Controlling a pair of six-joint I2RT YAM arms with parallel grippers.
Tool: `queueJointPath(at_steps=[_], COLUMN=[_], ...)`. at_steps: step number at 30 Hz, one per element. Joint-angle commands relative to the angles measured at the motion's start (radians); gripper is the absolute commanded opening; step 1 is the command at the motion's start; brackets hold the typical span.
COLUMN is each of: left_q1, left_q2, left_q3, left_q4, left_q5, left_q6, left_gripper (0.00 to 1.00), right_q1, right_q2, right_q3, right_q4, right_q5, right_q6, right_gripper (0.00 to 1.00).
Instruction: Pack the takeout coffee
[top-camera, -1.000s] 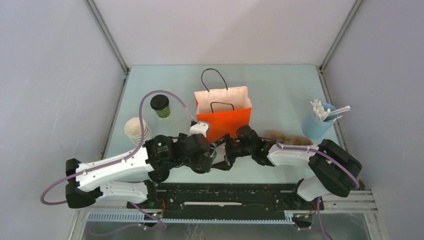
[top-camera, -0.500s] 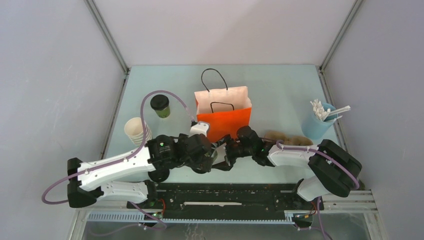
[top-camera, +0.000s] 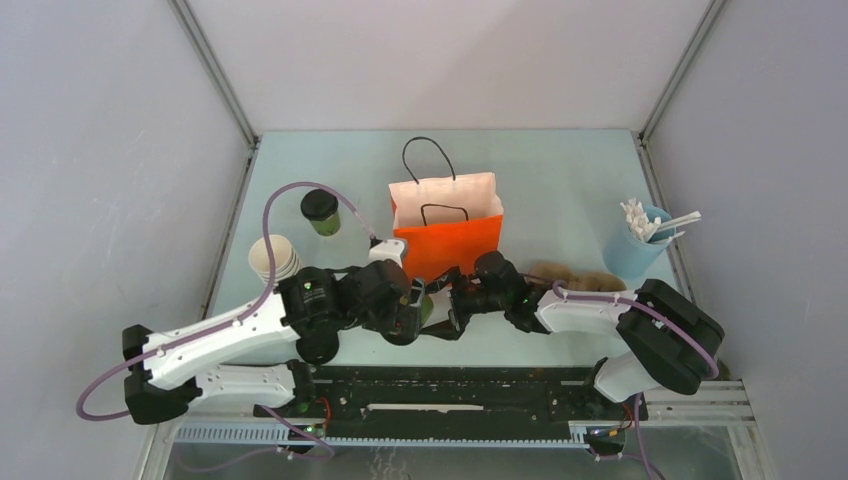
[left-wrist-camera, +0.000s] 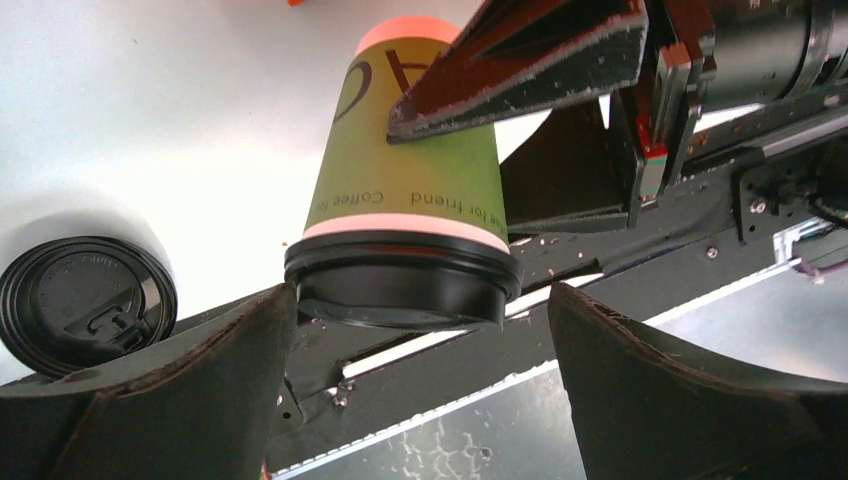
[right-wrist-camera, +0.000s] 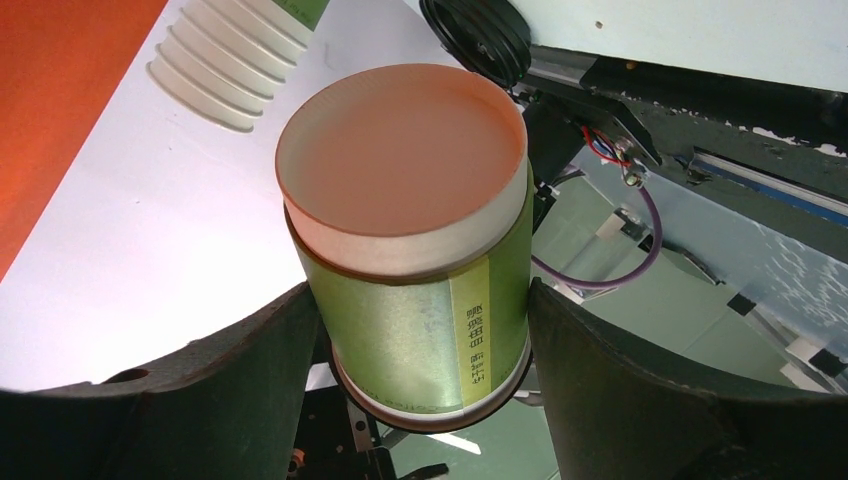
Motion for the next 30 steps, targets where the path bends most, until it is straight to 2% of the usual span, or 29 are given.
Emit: queueJointPath(at_steps=[1, 8, 19, 30], left_q1=[0.048, 0.067, 0.067, 0.130], left_q2=[-0.014, 0.023, -0.080, -0.115], left_q3=[-0.028, -0.051, -0.093, -0.198], left_q4=[0.063, 0.079, 0.058, 0.157], left_q5=[0.036, 0.058, 0.015, 0.163], left_q6=[0.019, 0.040, -0.013, 0.001], left_gripper=[1.00, 1.00, 1.00, 1.00], right_q1=[0.011, 0.011, 0.011, 0.014], right_q2=[-0.034, -0.037, -0.044, -0.032], right_q3=[-0.006, -0.005, -0.016, -0.016], right_q4=[0.036, 0.033, 0.039, 0.076], right_q5=[-0.002, -0.003, -0.004, -0.009], right_q6=[0.251, 0.254, 0.254, 0.267], right_gripper=[0.83, 0.82, 0.82, 0.81])
